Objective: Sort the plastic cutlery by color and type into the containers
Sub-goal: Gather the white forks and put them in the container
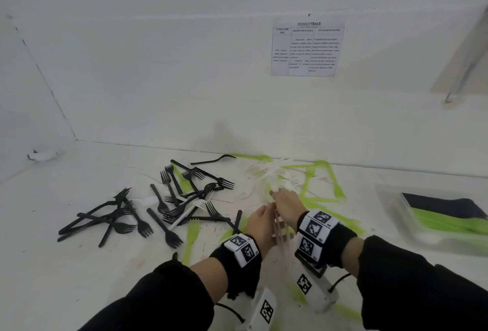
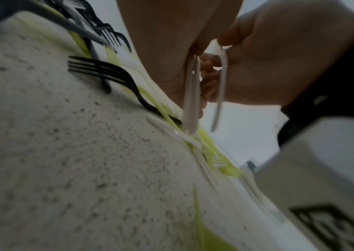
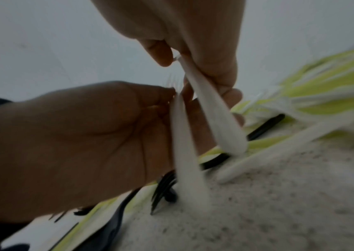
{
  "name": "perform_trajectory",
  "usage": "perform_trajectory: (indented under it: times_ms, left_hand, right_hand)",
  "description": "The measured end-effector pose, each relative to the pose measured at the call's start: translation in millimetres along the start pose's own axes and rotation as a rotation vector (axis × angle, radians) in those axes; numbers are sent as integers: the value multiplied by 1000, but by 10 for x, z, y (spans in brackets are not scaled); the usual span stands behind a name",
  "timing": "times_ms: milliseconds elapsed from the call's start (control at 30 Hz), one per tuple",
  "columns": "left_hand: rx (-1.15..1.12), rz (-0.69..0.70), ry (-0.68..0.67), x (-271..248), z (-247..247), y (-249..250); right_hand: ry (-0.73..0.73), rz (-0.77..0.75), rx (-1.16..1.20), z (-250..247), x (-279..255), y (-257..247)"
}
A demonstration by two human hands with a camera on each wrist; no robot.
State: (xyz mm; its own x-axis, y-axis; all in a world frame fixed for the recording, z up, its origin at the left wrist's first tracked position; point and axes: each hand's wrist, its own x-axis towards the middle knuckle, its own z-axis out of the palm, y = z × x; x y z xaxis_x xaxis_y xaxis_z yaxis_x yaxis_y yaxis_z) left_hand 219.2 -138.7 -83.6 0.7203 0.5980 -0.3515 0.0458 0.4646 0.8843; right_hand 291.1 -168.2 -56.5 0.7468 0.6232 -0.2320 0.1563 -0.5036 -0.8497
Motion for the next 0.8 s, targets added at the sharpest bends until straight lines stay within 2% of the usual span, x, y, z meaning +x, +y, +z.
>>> perform_trajectory:
  times_ms: [100, 200, 267, 367, 500, 600, 733, 800]
  left_hand:
    - [29, -8, 6, -67, 50, 9]
    - [0, -22, -29, -95, 51, -9]
    - [36, -35, 19, -81, 14, -17]
    - [11, -27, 154, 10, -71, -26]
    - [-24, -17, 240, 53, -194, 33]
    - [46, 36, 266, 44, -235, 49]
    - [76, 67, 274, 26, -288, 29]
    - [82, 65, 274, 26, -309, 11]
  right_hand:
    - [51, 58, -88, 81, -25, 41]
    - [11, 28, -181, 141, -64, 40]
    - [-11, 52, -159, 58, -73, -18]
    - [-7, -27, -382, -173, 32, 33]
    - [-125, 124, -773, -403, 99, 245]
    - [-159, 115, -950, -454, 187, 380]
    - [-68, 92, -953, -518, 249, 318]
    - [5, 121, -786, -616, 298, 292]
